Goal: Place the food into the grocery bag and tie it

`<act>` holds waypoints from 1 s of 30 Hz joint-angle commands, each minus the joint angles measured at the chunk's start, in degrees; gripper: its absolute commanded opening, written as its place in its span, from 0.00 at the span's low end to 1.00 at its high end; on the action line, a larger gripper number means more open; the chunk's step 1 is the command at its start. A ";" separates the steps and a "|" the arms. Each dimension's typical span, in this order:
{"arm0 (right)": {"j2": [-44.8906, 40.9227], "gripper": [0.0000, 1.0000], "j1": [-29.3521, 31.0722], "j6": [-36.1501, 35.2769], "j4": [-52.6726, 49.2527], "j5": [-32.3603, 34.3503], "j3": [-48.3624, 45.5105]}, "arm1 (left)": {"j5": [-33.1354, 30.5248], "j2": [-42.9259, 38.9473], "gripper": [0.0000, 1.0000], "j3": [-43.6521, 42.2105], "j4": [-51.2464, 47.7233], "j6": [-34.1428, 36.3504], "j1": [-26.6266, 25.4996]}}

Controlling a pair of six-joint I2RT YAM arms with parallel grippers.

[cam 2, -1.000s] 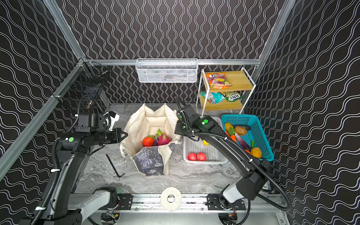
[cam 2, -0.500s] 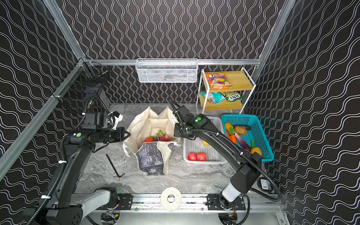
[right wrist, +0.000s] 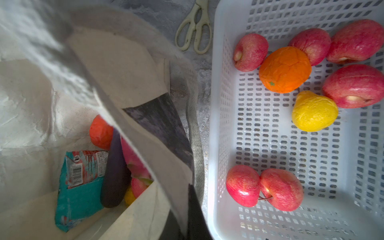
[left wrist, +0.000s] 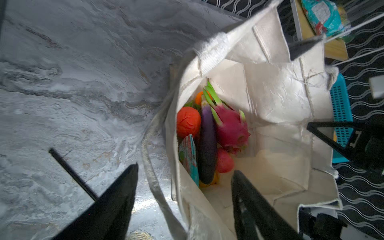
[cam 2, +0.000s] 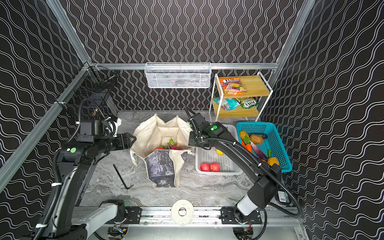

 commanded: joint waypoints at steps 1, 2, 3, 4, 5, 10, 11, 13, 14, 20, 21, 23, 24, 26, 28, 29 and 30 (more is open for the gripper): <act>-0.93 0.00 -0.87 -0.66 0.90 0.27 -0.86 | -10.88 -1.80 0.79 1.51 -2.21 -0.41 0.79; -1.18 0.00 -1.21 -0.74 0.96 0.22 -1.21 | -13.50 -2.42 0.79 1.63 -2.70 -0.42 1.27; -1.34 0.00 -1.46 -0.89 0.97 0.16 -1.50 | -15.63 -2.82 0.78 1.70 -3.13 -0.40 1.74; -1.53 0.00 -1.75 -1.03 1.16 -0.02 -1.77 | -17.15 -3.11 0.76 1.39 -3.51 -0.22 2.57; -1.68 0.00 -1.94 -1.16 1.25 -0.12 -1.88 | -17.46 -3.20 0.75 0.63 -3.65 -0.07 3.38; -2.12 0.00 -2.74 -1.94 1.34 -0.22 -2.56 | -7.08 -2.80 0.65 -8.56 -0.31 -1.22 10.19; -2.26 0.00 -2.83 -2.03 1.47 -0.26 -2.79 | -4.45 -2.69 0.65 -10.67 0.91 -1.55 11.22; -2.48 0.00 -3.01 -2.21 1.71 -0.43 -3.26 | 2.65 -1.99 0.64 -15.36 3.96 -2.22 12.87; -2.48 0.00 -3.09 -2.19 1.86 -0.63 -3.37 | 5.24 -1.59 0.64 -17.10 5.33 -2.62 13.25; -2.94 0.00 -3.10 -2.30 2.07 -1.10 -3.64 | 16.68 -0.05 0.63 -26.44 15.10 -3.20 13.66; -2.98 0.00 -3.10 -2.28 2.13 -1.03 -3.65 | 17.47 0.15 0.63 -27.63 16.38 -3.21 13.64; -3.17 0.00 -3.10 -2.27 2.09 -1.01 -3.82 | 18.94 0.98 0.62 -29.41 18.72 -3.31 13.66; -3.23 0.00 -3.10 -2.31 2.03 -0.93 -3.90 | 19.72 1.84 0.61 -30.09 19.67 -3.23 13.66; -3.35 0.00 -3.10 -2.26 1.95 -0.92 -3.94 | 20.87 3.35 0.58 -31.03 21.77 -3.43 13.66; -3.62 0.00 -3.10 -2.20 2.04 -0.91 -4.17 | 22.21 4.36 0.57 -31.69 24.13 -3.88 13.66; -3.71 0.00 -3.10 -2.20 2.06 -0.87 -4.23 | 22.69 4.78 0.55 -31.80 24.89 -4.09 13.66; -3.72 0.00 -3.10 -2.16 2.06 -0.92 -4.18 | 23.14 5.24 0.52 -31.84 25.40 -4.18 13.66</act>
